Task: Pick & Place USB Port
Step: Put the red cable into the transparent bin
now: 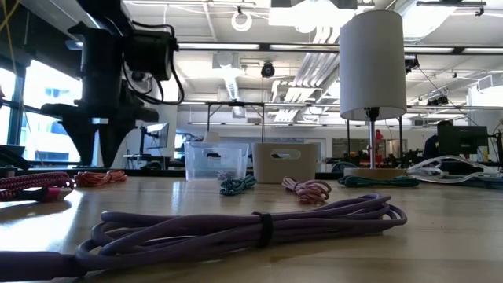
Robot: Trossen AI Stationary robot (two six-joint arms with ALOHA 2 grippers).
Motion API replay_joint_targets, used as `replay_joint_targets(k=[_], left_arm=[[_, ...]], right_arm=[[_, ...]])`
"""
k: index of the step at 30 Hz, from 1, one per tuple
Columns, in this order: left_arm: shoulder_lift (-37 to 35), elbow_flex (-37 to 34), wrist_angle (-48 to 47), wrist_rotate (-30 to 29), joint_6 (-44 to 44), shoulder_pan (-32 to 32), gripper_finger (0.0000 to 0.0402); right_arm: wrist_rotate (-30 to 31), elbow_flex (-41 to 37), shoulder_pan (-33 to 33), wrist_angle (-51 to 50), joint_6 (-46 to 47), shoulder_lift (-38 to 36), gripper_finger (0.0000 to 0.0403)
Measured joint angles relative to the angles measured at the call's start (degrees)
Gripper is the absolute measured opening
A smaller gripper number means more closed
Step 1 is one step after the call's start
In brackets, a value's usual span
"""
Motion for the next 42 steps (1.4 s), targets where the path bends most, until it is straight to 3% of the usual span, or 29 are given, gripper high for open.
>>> replay_joint_targets(k=[12, 24, 42], left_arm=[[0.00, 0.00, 3.69, 2.18, 9.03, 7.09, 0.0173], [0.83, -0.02, 1.66, 0.89, 10.19, 7.15, 0.0172], [10.14, 0.20, 5.52, 4.05, 16.18, 7.00, 0.0160]], right_arm=[[-1.90, -0.02, 0.00, 0.00, 0.04, 0.00, 0.0216], [-2.58, -0.01, 0.00, -0.07, -0.27, 0.00, 0.0216], [-2.60, 0.00, 0.00, -1.33, -0.18, -0.02, 0.0216]])
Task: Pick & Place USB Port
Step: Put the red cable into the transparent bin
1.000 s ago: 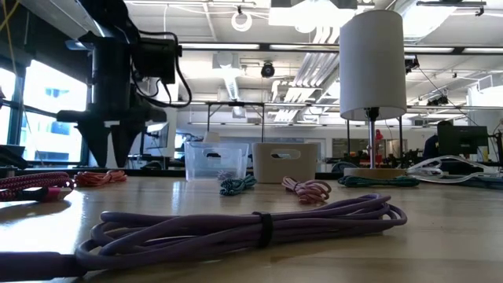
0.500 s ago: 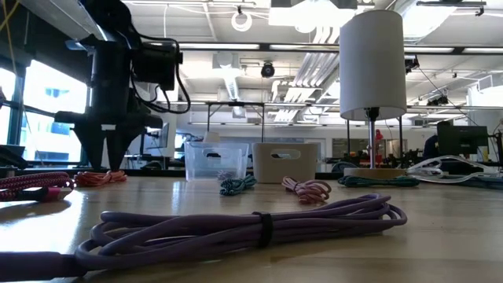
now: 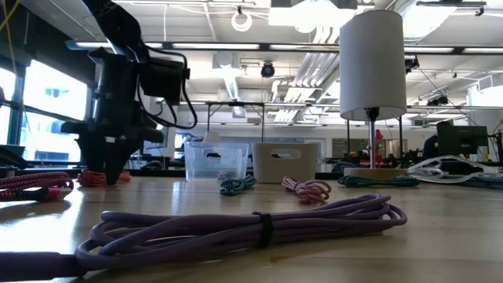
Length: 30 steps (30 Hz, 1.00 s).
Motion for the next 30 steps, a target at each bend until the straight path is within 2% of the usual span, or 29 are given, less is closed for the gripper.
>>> replay_joint_targets(k=[2, 5, 6, 14, 20, 25, 30], left_arm=[[0.02, 0.00, 0.44, -0.24, 1.69, -0.02, 0.0129], [-0.50, 0.01, 0.45, -0.10, 4.84, -0.07, 0.0043], [-0.66, -0.01, 0.26, -0.06, 5.57, -0.07, 0.0027], [-3.09, -0.52, -4.51, -0.55, 6.11, -2.02, 0.0023], [-11.58, 0.11, -4.36, -2.34, 5.62, -5.21, 0.0023], [-20.89, 4.67, -3.48, -11.49, 5.92, -9.66, 0.0023], [-27.30, 11.76, -3.20, -23.09, 12.90, -12.11, 0.0023]], right_arm=[[0.02, -0.02, 0.00, -0.23, 0.07, 0.00, 0.0216], [0.00, -0.02, 0.00, -0.40, 0.14, 0.00, 0.0216], [0.00, -0.02, 0.00, -0.40, 0.14, 0.00, 0.0216], [0.15, -0.01, 0.00, -0.61, 1.27, 0.00, 0.0216], [0.67, -0.01, 0.00, -1.12, 1.27, 0.00, 0.0216], [1.39, -0.02, 0.00, -1.10, 1.25, -0.07, 0.0216], [3.67, -0.01, -0.01, -1.02, 1.28, -0.07, 0.0216]])
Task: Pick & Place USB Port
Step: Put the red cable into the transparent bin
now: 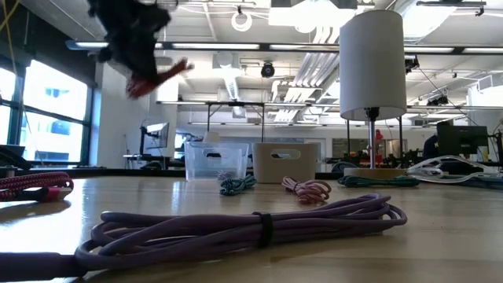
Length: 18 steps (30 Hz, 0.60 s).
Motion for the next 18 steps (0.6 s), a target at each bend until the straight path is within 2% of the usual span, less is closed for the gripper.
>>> replay_joint_targets(k=[3, 5, 9, 14, 18], left_arm=[[-1.11, 4.56, -0.02, -4.41, 2.04, 0.93, 0.0022], [-1.09, 7.32, 0.01, -6.26, -0.87, 2.93, 0.0021], [-0.56, 9.88, 4.79, -6.90, -1.31, 9.38, 0.0021], [1.10, 9.95, 15.58, 2.11, 2.44, 18.08, 0.0021], [4.72, 9.84, 17.04, 8.15, 1.91, 22.92, 0.0021]], right_arm=[[2.00, 0.00, -0.17, 0.34, 0.74, 0.00, 0.0216], [3.48, -0.01, -0.19, 0.83, 1.56, 0.00, 0.0216], [6.09, -0.01, -0.19, 1.28, 3.60, 0.00, 0.0216], [7.13, -0.01, -0.17, 1.30, 6.29, 0.00, 0.0216], [7.08, -0.01, -0.07, 1.30, 7.18, 0.00, 0.0216]])
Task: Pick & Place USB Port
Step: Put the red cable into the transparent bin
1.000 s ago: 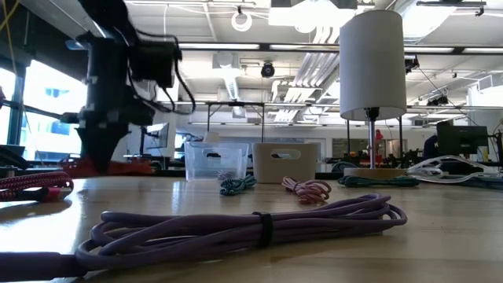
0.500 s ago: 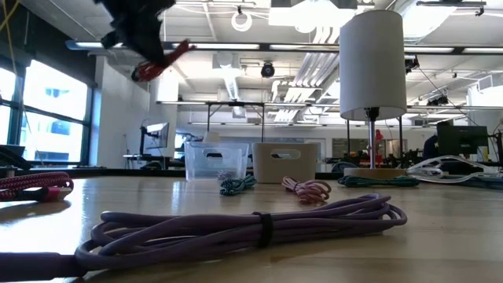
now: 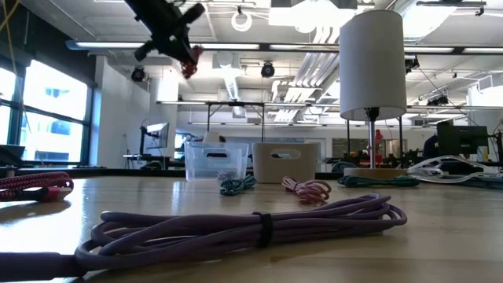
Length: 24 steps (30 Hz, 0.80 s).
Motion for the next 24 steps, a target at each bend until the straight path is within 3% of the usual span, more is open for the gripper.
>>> replay_joint_targets(k=[5, 11, 24], left_arm=[[5.81, -0.02, 2.23, 5.36, -1.33, 3.09, 0.0021], [11.63, 0.00, 6.96, 6.89, -1.57, 4.50, 0.0021], [18.94, 0.00, 7.19, 10.98, -1.59, 7.40, 0.0021]], right_arm=[[-0.09, 0.00, 0.08, 0.00, 0.74, -0.01, 0.0216], [-0.03, 0.01, 0.08, 0.00, 0.74, 0.00, 0.0216], [-0.19, 0.00, 0.08, -0.02, 2.03, -0.01, 0.0216]])
